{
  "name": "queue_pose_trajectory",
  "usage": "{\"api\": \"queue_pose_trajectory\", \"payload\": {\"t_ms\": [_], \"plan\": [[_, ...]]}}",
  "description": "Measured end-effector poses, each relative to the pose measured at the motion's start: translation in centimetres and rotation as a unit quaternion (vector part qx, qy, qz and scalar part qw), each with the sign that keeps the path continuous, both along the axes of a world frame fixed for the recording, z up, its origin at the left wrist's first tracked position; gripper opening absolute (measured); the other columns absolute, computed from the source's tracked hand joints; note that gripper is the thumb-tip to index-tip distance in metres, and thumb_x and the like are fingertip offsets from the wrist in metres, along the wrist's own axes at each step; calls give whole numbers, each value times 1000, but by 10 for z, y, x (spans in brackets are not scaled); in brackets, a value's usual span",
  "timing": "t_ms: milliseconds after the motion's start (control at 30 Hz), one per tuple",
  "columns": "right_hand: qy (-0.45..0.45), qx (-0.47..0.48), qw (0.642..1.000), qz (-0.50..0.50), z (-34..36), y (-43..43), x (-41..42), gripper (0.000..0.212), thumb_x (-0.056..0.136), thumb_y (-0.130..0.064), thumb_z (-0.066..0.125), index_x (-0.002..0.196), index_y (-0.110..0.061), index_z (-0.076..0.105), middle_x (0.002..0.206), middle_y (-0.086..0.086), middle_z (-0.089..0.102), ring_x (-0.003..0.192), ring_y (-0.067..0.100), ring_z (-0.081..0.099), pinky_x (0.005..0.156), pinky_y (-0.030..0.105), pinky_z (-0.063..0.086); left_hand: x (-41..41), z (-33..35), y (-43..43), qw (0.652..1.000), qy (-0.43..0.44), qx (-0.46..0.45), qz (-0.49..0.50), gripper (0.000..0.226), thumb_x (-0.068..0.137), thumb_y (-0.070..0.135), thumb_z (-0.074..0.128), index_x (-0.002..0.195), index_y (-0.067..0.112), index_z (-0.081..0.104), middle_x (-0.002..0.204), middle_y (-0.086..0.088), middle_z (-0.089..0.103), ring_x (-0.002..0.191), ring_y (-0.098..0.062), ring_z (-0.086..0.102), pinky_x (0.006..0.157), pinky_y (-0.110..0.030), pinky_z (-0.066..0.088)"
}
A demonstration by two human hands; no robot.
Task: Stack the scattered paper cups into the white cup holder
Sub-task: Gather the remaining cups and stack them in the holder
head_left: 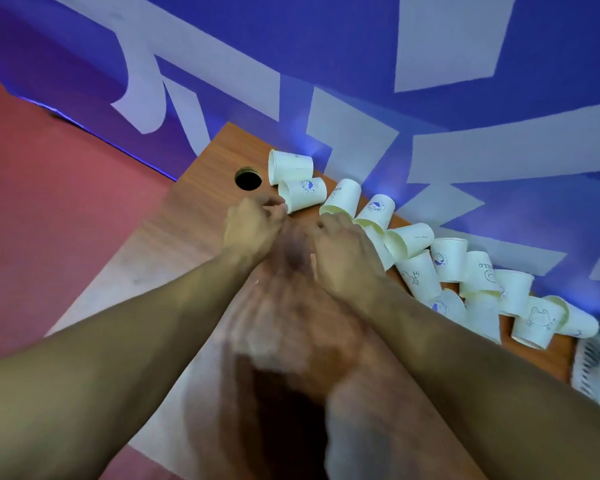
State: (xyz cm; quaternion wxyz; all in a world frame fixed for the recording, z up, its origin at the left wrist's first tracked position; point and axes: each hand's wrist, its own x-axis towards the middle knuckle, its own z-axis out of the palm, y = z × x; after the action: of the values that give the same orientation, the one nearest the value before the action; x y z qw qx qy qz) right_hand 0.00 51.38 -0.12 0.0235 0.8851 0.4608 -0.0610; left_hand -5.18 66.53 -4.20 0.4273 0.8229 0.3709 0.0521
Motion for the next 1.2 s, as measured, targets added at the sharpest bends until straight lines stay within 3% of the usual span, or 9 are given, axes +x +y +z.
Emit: {"api": "queue_pose_trajectory", "payload": {"t_ms": [200, 400, 600, 700, 800, 900, 1000, 1100, 1200], "plan": [[-49, -62, 993, 93, -34, 45, 32, 20, 80, -7, 53, 97, -12, 62, 103, 6, 59, 106, 31, 51, 75, 39, 42, 43, -31, 36, 987, -58, -138, 61, 14, 84, 30, 57, 91, 30, 69, 80, 13, 66, 86, -14, 65, 81, -38, 55], [-47, -178, 966, 182, -57, 76, 56, 30, 95, -22, 45, 119, -18, 63, 147, 7, 39, 143, 30, 19, 105, 47, 29, 79, -50, 51, 986, -29, -163, 12, 17, 90, 32, 59, 99, 26, 72, 87, 12, 65, 90, -13, 63, 84, -29, 50], [-83, -274, 931, 227, -66, 87, 72, 36, 97, -23, 42, 129, -13, 57, 149, 9, 37, 145, 28, 9, 116, 52, 10, 89, -61, 59, 989, -12, -146, 27, 19, 89, 34, 59, 83, 23, 73, 77, 9, 70, 81, -14, 66, 76, -30, 53], [-104, -209, 941, 246, -66, 85, 72, 18, 86, -17, 59, 96, -12, 73, 112, 12, 63, 125, 31, 43, 112, 52, 24, 85, -58, 61, 995, -41, -85, 43, 15, 87, 32, 60, 82, 25, 72, 82, 9, 71, 84, -13, 65, 73, -28, 51], [-155, -104, 947, 262, -53, 82, 69, 11, 72, -5, 64, 63, -9, 68, 71, 8, 58, 84, 31, 54, 100, 47, 41, 76, -46, 61, 997, -64, -7, 33, 15, 83, 23, 58, 93, 27, 69, 90, 8, 69, 87, -15, 62, 72, -26, 45], [-183, -26, 950, 252, -34, 73, 61, 21, 81, -1, 46, 65, -7, 60, 67, 9, 52, 69, 29, 49, 80, 42, 43, 65, -29, 56, 994, -103, 36, 17, 25, 82, 15, 58, 103, 27, 64, 94, 8, 63, 90, -17, 60, 73, -25, 40], [-189, -7, 960, 207, -11, 58, 55, 26, 81, -4, 35, 73, -9, 60, 71, 8, 54, 65, 28, 49, 62, 37, 38, 54, -5, 47, 986, -159, 56, -19, 35, 80, 13, 56, 113, 26, 56, 95, 6, 61, 86, -22, 62, 76, -35, 50], [-156, 54, 979, 120, 16, 36, 44, 22, 79, -2, 43, 93, -8, 59, 73, 8, 56, 63, 30, 52, 53, 35, 37, 39, 23, 29, 975, -185, 101, -65, 49, 80, 12, 56, 126, 24, 42, 91, 4, 60, 76, -26, 59, 72, -43, 50], [-129, 101, 986, 22, 47, 6, 28, 26, 80, -3, 57, 106, -9, 57, 80, 7, 59, 70, 31, 55, 55, 33, 32, 27, 49, 5, 971, -184, 134, -80, 44, 81, 17, 58, 122, 25, 43, 94, 10, 66, 80, -28, 63, 74, -42, 50]]}}
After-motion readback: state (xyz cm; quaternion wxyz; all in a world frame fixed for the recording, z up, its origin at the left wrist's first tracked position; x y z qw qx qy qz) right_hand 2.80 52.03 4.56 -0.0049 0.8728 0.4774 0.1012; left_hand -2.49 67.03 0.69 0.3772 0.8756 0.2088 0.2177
